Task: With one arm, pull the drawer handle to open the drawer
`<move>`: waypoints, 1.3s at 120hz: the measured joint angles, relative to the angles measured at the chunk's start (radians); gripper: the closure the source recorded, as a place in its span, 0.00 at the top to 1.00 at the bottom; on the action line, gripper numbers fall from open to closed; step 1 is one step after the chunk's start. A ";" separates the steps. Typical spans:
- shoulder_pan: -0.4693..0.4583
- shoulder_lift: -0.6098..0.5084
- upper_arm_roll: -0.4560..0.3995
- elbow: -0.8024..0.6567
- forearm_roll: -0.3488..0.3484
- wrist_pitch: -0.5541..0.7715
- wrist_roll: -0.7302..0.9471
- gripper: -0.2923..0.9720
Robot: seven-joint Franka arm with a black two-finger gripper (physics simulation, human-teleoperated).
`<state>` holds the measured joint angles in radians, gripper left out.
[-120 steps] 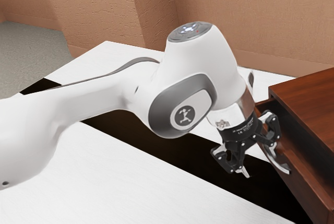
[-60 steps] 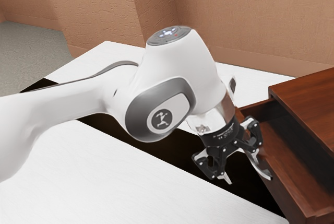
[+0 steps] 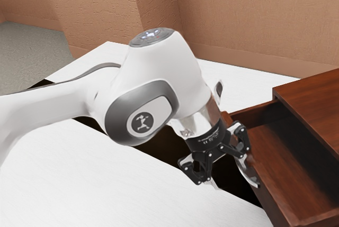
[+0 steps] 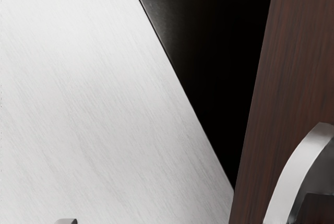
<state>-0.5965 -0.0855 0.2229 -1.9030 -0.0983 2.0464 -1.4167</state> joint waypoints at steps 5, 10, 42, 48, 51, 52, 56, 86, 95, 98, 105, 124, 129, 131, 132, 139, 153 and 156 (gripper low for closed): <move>0.001 -0.009 0.000 -0.005 0.002 -0.003 0.000 0.56; 0.002 -0.017 0.000 -0.011 0.004 -0.006 0.000 0.56; 0.011 -0.082 0.005 -0.066 0.008 -0.028 0.000 0.56; 0.013 -0.085 0.005 -0.068 0.009 -0.031 -0.001 0.56; 0.013 -0.086 0.005 -0.069 0.009 -0.033 -0.001 0.56; 0.013 -0.086 0.005 -0.069 0.009 -0.033 -0.001 0.56; 0.014 -0.087 0.005 -0.069 0.009 -0.035 -0.001 0.56; 0.014 -0.092 0.006 -0.062 0.009 -0.039 0.001 0.56; 0.015 -0.096 0.006 -0.053 0.009 -0.039 0.002 0.56; 0.015 -0.097 0.005 -0.047 0.009 -0.039 0.002 0.56; 0.015 -0.099 0.005 -0.026 0.009 -0.039 0.003 0.56; 0.011 -0.109 0.000 0.055 0.017 -0.041 0.005 0.60; 0.010 -0.113 -0.002 0.079 0.019 -0.043 0.005 0.63; 0.009 -0.115 -0.002 0.087 0.019 -0.045 0.005 0.64; 0.008 -0.116 -0.002 0.091 0.019 -0.047 0.005 0.65; 0.006 -0.120 -0.004 0.127 0.019 -0.076 0.006 0.68; -0.006 -0.122 -0.026 0.173 0.020 -0.150 0.007 0.72; -0.007 -0.123 -0.028 0.183 0.021 -0.170 0.007 0.72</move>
<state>-0.6033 -0.2081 0.1946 -1.7199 -0.0776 1.8768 -1.4097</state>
